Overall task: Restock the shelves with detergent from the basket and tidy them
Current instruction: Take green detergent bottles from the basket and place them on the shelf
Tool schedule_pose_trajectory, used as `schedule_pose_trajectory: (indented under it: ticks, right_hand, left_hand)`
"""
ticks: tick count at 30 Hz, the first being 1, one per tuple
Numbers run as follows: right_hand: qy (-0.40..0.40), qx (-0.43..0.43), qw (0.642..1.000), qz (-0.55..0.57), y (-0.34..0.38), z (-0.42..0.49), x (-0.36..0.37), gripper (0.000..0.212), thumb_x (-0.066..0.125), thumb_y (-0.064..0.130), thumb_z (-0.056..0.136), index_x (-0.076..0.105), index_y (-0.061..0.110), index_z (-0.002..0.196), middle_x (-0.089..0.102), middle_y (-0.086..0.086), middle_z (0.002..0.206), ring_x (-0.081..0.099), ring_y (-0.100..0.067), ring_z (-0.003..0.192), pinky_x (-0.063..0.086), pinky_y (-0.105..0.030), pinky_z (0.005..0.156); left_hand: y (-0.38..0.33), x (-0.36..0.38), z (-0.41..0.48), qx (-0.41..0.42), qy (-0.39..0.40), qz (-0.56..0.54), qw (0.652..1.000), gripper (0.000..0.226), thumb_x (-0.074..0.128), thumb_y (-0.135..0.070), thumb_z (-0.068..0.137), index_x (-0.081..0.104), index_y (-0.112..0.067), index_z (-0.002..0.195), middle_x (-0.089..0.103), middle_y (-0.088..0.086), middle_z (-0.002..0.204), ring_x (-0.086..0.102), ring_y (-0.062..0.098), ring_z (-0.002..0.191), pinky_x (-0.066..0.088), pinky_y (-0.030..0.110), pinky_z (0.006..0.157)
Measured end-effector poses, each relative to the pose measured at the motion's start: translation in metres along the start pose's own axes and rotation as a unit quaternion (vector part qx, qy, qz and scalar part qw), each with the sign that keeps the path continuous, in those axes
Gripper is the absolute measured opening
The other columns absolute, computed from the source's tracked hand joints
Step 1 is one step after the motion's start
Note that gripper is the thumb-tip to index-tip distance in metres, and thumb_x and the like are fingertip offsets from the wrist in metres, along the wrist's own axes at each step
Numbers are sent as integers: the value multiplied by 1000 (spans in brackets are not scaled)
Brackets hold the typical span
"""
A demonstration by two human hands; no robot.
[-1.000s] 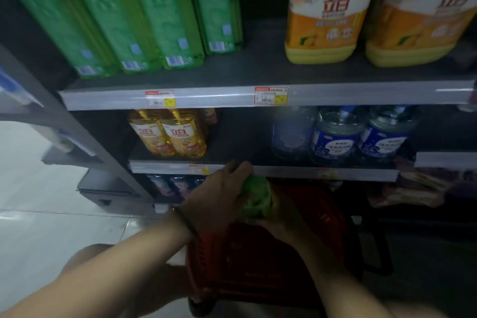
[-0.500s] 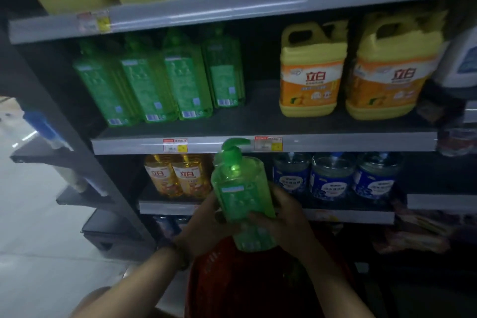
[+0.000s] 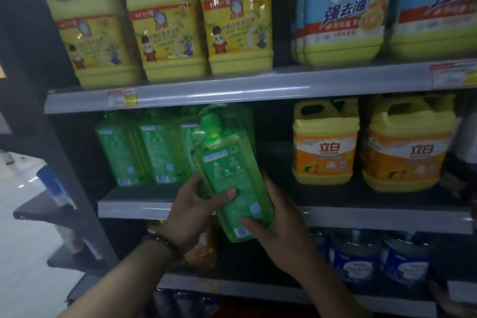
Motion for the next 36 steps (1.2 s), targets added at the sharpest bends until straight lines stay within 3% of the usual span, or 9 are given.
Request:
schedule_pose_trajectory:
  ticks: [3, 9, 13, 17, 24, 26, 29, 33, 36]
  right_hand:
    - [4, -3, 1000, -5, 0, 24, 2, 96, 80, 34, 86, 21, 68, 154, 51, 16, 147, 59, -2, 127, 56, -42, 103]
    - [26, -6, 999, -33, -1, 37, 0, 99, 79, 33, 88, 13, 84, 141, 47, 18, 136, 58, 2, 121, 55, -40, 102]
    - [53, 19, 998, -17, -9, 24, 3, 96, 77, 44, 85, 16, 73, 153, 49, 21, 141, 60, -1, 125, 55, -41, 104]
    - [79, 51, 995, 23, -16, 16, 11, 92, 78, 54, 82, 25, 67, 156, 56, 19, 149, 62, -4, 130, 54, -43, 109]
    - [57, 57, 997, 20, 3, 58, -5, 69, 78, 30, 92, 45, 52, 149, 71, 17, 133, 71, -8, 120, 58, -48, 101]
    - [56, 77, 995, 12, 3, 76, -10, 62, 79, 24, 93, 50, 44, 144, 74, 16, 127, 73, -7, 114, 60, -48, 99]
    - [67, 90, 993, -24, -4, 98, -11, 59, 81, 21, 92, 49, 39, 139, 75, 16, 123, 72, 0, 110, 62, -42, 97]
    - [35, 86, 992, -85, -24, 116, -7, 63, 84, 20, 87, 45, 37, 133, 69, 16, 123, 69, 1, 112, 60, -25, 90]
    - [20, 90, 990, -108, -27, 129, -1, 61, 85, 30, 88, 44, 34, 133, 65, 19, 121, 65, 2, 110, 49, -4, 73]
  left_hand:
    - [-14, -4, 23, 2, 18, 19, 1000, 54, 83, -5, 82, 62, -5, 132, 74, 17, 127, 74, 39, 114, 61, 60, 93]
    - [-15, -9, 32, -13, 43, 40, 998, 51, 82, 0, 81, 62, -3, 128, 77, 17, 123, 76, 37, 111, 62, 56, 93]
    - [-5, -15, 21, -37, 61, 48, 996, 48, 80, 2, 85, 62, -5, 128, 78, 12, 122, 76, 33, 112, 62, 54, 94]
    - [7, -18, 15, -78, 77, 50, 993, 44, 78, -7, 91, 63, -9, 132, 78, 11, 123, 76, 35, 111, 61, 62, 91]
    - [-18, -16, 60, -56, 95, 73, 991, 53, 82, -23, 91, 59, -9, 136, 77, 10, 125, 76, 32, 113, 60, 58, 97]
    - [-29, -16, 81, -46, 90, 102, 990, 56, 84, -27, 89, 58, -9, 135, 77, 6, 124, 77, 25, 109, 64, 44, 91]
    - [-34, -13, 102, -16, 89, 181, 979, 49, 84, -28, 88, 62, -19, 130, 77, -3, 122, 77, 8, 101, 62, 19, 75]
    - [-17, -11, 120, 47, 41, 274, 960, 47, 85, -29, 88, 65, -22, 130, 77, -6, 119, 75, 10, 101, 62, 31, 92]
    - [-7, -5, 122, 112, -52, 360, 925, 44, 84, -25, 88, 63, -12, 124, 73, 1, 114, 70, 20, 97, 54, 18, 78]
Point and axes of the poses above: each hand's wrist, its own z-axis towards the middle knuckle, its own x-axis out of the palm, y = z × x, the point moved 5 cm from there along z, towards the middle knuckle
